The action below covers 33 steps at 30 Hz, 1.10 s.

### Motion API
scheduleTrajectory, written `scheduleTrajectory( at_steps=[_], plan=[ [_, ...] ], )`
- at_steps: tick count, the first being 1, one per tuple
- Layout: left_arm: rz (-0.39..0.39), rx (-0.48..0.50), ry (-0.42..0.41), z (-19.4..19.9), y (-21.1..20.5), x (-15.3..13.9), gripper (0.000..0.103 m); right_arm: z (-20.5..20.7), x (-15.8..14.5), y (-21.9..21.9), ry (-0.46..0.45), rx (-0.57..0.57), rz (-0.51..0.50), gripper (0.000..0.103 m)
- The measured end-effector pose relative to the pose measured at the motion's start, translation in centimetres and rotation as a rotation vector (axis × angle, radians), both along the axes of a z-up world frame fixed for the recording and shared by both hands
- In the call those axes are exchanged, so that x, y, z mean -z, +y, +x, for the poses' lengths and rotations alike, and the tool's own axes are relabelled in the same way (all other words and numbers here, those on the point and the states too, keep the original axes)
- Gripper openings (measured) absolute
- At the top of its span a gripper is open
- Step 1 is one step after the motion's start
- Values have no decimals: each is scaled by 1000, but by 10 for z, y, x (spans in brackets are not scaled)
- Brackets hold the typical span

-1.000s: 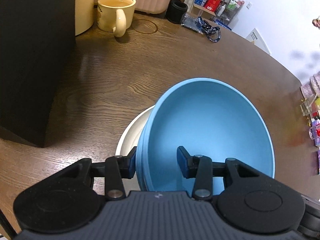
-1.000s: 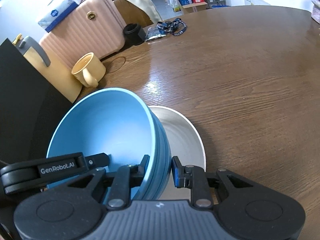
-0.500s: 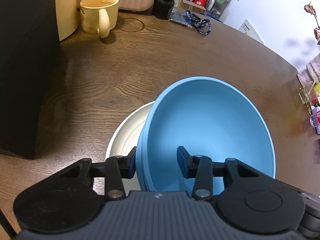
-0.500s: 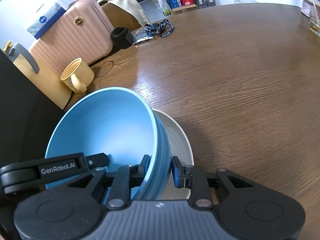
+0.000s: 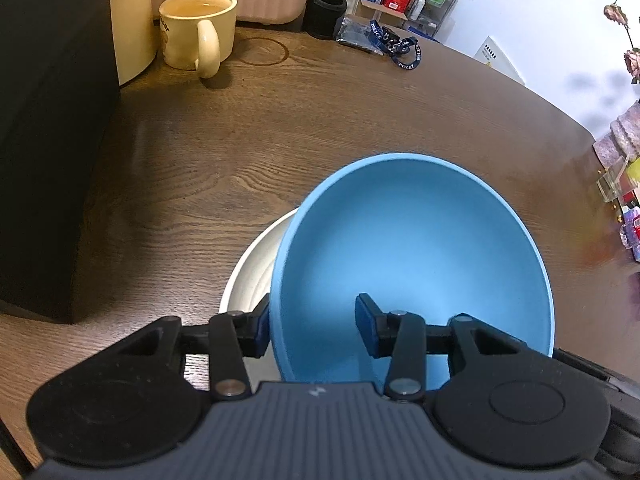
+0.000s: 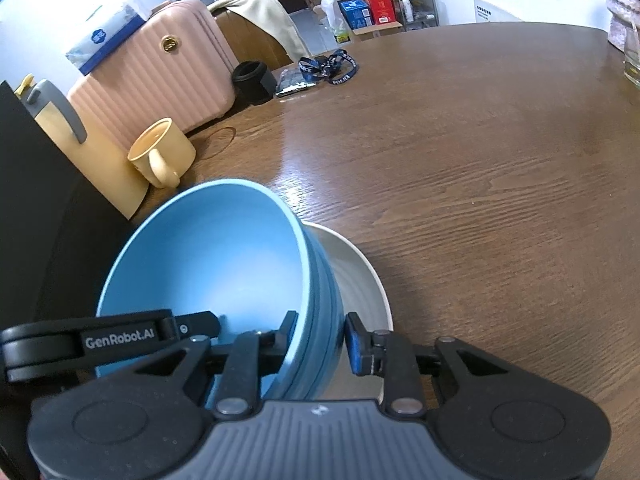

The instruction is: Organize plates and bowls

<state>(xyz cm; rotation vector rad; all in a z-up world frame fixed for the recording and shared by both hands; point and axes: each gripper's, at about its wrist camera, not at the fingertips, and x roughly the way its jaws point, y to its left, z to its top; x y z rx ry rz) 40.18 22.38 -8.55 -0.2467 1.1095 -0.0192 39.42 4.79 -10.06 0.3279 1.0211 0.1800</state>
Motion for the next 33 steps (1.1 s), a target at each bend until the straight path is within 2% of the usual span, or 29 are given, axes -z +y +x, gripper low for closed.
scheduleTrajectory(
  at_steps=[4, 6, 9, 11, 14, 17, 21, 23, 26, 33],
  plan=[
    [7, 7, -9, -3, 0, -2, 47, -1, -2, 1, -5, 3, -10, 26],
    [13, 6, -9, -4, 1, -2, 51, -2, -3, 1, -10, 8, -15, 30],
    [18, 4, -16, -6, 3, -4, 58, -4, -5, 0, -23, 20, -25, 43],
    [24, 1, -23, -7, 4, -5, 66, -3, -6, -2, -28, 28, -26, 56],
    [34, -2, -39, -9, 7, -8, 76, -4, -8, -2, -32, 28, -29, 69],
    [36, -10, -51, -11, 10, -11, 83, -4, -10, -1, -39, 29, -35, 78],
    [31, -25, -66, -14, 17, -16, 95, -5, -12, -2, -42, 32, -31, 81],
    [36, -35, -75, -15, 20, -17, 102, -6, -14, -3, -46, 33, -31, 90],
    [33, -42, -97, -18, 24, -23, 103, -8, -17, -3, -57, 28, -29, 103],
    [41, -47, -136, -25, 28, -33, 103, -16, -30, -6, -94, 18, -18, 103]
  ],
)
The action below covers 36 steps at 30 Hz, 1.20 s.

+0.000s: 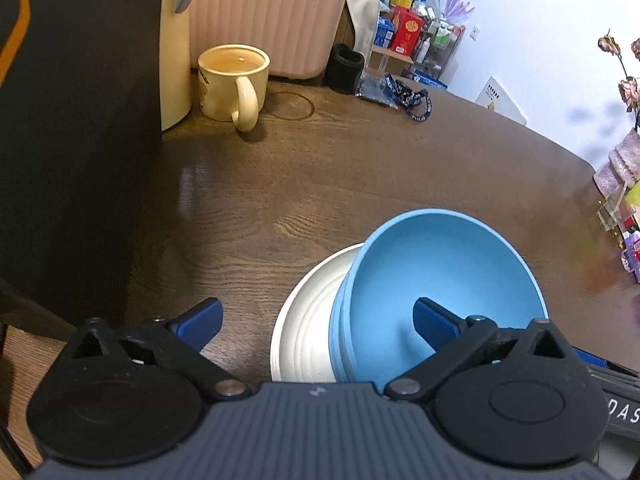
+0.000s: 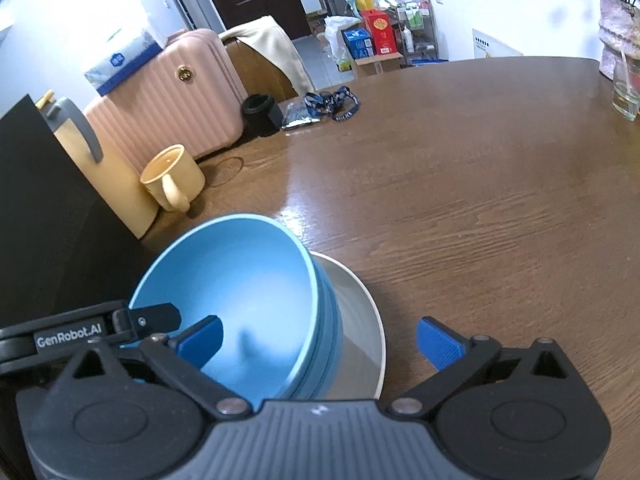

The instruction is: Organize plates and bowls

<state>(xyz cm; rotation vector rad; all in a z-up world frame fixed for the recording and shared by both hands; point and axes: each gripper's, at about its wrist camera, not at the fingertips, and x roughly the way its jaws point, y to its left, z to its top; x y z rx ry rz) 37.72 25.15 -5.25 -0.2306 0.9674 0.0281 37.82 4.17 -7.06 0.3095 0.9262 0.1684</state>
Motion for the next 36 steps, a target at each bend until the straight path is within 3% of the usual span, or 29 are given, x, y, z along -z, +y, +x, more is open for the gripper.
scheduleTrajectory(
  at_steps=[10, 18, 28, 36],
  plan=[
    [8, -6, -53, -15, 3, -13, 103, -18, -12, -2, -53, 10, 5, 103],
    [34, 16, -136, -42, -4, -34, 103, -48, -27, -10, -153, -3, -6, 103],
    [105, 0, -268, -97, -29, -56, 103, -107, -43, -39, -324, -66, -32, 103],
    [150, -17, -367, -164, -75, -66, 103, -169, -53, -95, -450, -86, -84, 103]
  ],
)
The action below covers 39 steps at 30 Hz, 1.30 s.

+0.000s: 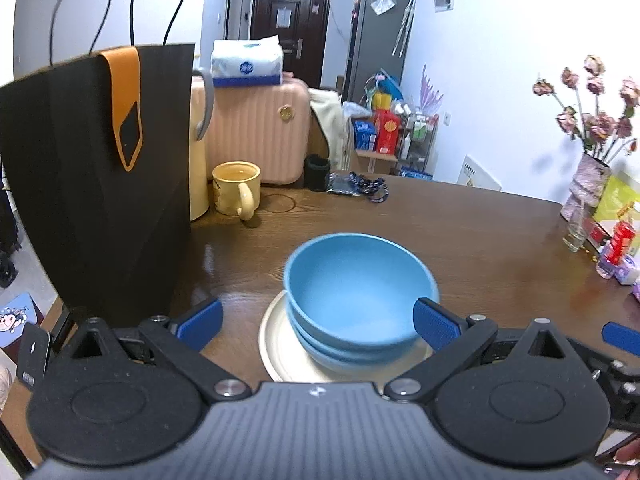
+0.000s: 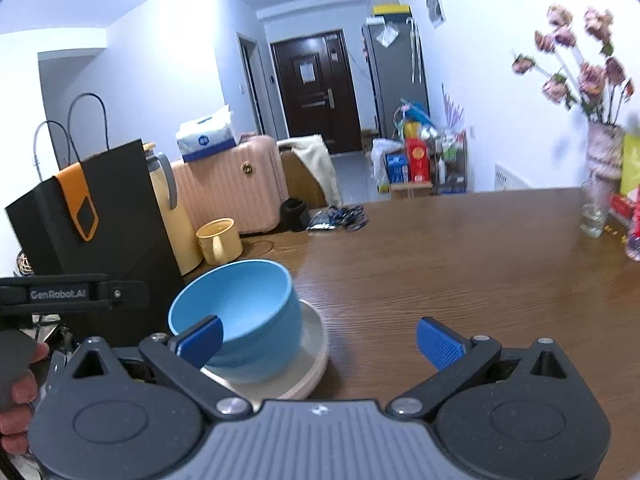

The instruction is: Organize plates and bowls

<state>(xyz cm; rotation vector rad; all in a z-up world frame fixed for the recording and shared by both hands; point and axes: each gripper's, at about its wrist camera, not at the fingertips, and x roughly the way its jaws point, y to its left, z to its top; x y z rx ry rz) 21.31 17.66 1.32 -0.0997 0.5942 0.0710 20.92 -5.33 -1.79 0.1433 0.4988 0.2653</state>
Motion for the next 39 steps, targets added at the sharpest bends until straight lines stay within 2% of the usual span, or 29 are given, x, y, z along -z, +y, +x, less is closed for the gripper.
scheduleTrajectory(
  at_steps=[5, 14, 18, 28, 39],
  plan=[
    [7, -8, -41, -46, -34, 2, 103, -42, 1, -41, -35, 9, -22, 103],
    [-2, -8, -42, -116, -86, 17, 103, -110, 15, -101, -14, 53, -23, 103],
    [-5, -7, -29, -140, -98, 24, 103, -132, 19, -114, -10, 46, -23, 103],
    [3, -10, -34, -177, -117, 27, 103, -164, 17, -120, -55, 11, -31, 103],
    [11, -9, -46, -188, -127, 27, 103, -173, 16, -127, -70, -2, -23, 103]
  ],
)
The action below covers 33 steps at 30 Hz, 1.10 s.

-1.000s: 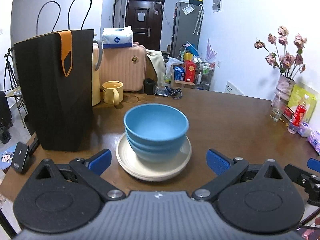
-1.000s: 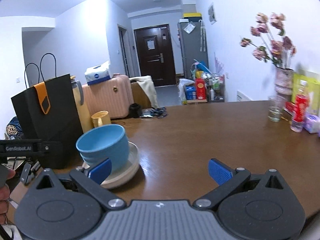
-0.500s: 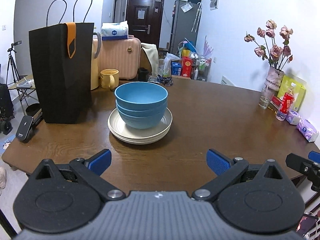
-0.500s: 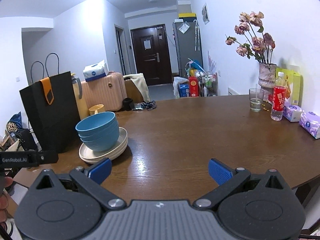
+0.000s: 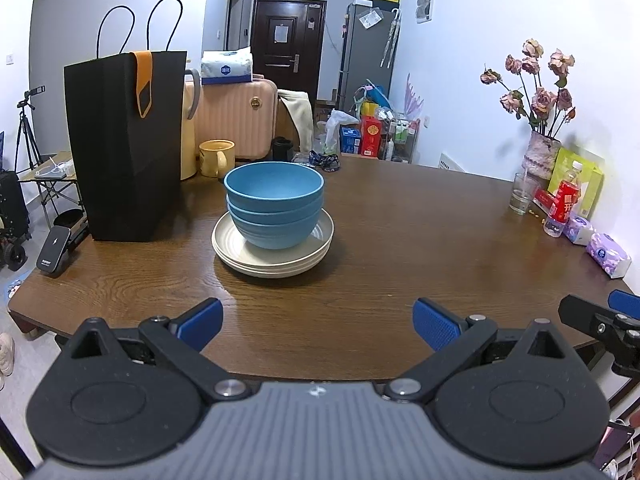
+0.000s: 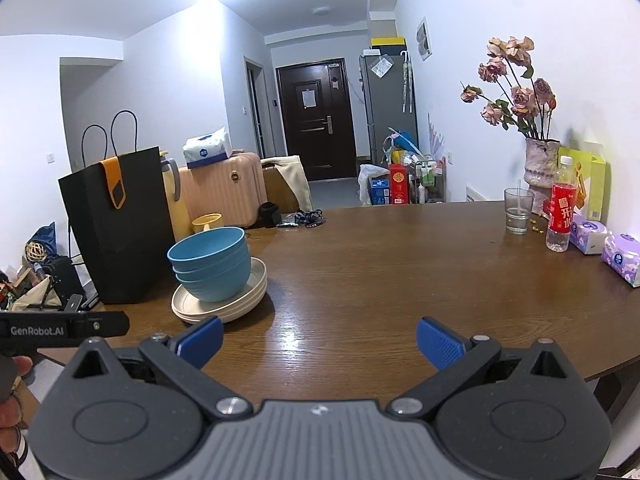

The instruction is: Organize plates and bowls

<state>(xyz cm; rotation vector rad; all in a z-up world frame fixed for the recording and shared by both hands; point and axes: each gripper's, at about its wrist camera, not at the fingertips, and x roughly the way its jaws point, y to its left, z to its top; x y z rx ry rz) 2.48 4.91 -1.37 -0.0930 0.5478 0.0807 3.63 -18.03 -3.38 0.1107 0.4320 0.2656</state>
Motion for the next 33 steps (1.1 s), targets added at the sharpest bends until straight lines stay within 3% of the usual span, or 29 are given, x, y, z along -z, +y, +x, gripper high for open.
scheduleTrajectory(
  at_steps=[33],
  plan=[
    [15, 16, -10, -8, 0, -4, 103, -8, -2, -1, -1, 15, 9, 103]
  ],
)
